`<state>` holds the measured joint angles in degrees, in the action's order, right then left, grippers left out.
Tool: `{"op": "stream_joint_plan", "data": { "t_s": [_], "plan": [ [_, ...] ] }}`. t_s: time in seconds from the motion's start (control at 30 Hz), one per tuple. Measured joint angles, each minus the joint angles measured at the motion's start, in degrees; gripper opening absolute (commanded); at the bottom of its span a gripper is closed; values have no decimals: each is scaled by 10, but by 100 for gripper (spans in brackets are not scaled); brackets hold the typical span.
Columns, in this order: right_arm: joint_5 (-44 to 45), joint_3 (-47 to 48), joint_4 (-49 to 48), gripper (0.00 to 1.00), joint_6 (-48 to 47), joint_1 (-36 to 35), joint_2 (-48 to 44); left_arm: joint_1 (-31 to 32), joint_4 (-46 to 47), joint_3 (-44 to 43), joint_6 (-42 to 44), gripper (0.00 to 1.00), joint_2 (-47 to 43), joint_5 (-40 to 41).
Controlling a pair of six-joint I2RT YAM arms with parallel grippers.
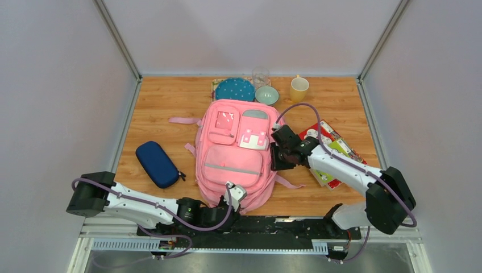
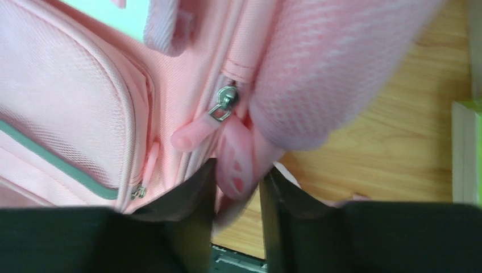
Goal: Pack the student bag
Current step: Unzip the student bag at the center of the board.
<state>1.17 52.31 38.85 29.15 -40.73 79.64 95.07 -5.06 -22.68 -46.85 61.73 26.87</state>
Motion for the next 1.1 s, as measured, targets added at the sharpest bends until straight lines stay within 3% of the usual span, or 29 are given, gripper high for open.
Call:
{"op": "stream_joint_plan", "data": {
  "t_s": [0.1,0.3,0.4,0.5,0.7,1.1],
  "plan": [
    [33,-10,14,65,14,6,-55,2,-1,-2,4,0,8,-5],
    [84,-35,51,66,72,19,-275,3,-19,-53,33,0,75,-13],
    [36,-97,46,66,130,11,-370,3,-19,-79,51,0,94,-24],
    [-2,-170,24,66,207,-42,-414,2,-19,-98,70,0,102,-34],
    [0,-242,-3,66,360,-190,-434,-8,-22,-134,107,0,120,-56],
    [30,-242,-83,65,470,-229,-351,-24,-20,-139,128,0,128,-83]
  ]
}}
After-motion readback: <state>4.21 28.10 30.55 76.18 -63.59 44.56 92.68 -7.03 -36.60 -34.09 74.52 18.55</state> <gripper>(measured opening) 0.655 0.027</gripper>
